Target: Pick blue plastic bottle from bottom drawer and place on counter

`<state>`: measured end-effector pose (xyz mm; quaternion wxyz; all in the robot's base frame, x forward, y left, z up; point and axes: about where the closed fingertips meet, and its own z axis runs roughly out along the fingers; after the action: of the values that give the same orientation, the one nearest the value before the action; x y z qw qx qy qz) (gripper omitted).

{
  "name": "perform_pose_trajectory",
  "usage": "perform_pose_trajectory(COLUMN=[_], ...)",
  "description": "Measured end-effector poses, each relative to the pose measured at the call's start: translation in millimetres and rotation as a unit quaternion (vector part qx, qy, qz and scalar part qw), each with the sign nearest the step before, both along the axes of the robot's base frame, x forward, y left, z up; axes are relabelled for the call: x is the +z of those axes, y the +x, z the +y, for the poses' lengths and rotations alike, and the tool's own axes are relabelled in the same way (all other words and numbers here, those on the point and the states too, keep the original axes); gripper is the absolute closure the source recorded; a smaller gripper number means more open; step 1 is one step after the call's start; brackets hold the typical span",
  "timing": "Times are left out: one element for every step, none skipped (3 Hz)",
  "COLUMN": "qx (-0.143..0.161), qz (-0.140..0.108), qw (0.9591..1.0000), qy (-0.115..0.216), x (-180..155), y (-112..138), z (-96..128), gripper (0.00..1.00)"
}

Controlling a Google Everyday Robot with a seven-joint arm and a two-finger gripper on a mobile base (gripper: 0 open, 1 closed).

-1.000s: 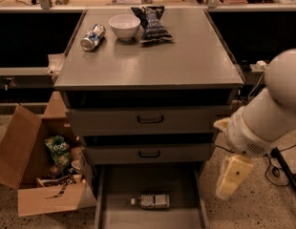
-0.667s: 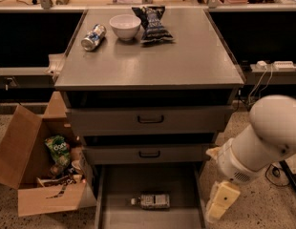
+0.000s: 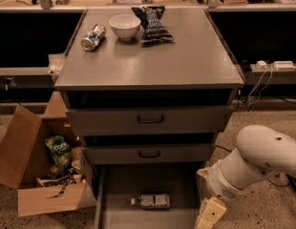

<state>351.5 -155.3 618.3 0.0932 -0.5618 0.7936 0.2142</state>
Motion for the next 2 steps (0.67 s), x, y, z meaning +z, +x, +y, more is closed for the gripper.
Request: perform_pose_trajectory(qx=[0.007, 0.044], qz=[-0.006, -0.026], qw=[0.9998, 0.998], qy=[0.017, 0.036], x=[-26, -105], y=[14, 52], z=[-1, 7], gripper=[0.0, 0.0])
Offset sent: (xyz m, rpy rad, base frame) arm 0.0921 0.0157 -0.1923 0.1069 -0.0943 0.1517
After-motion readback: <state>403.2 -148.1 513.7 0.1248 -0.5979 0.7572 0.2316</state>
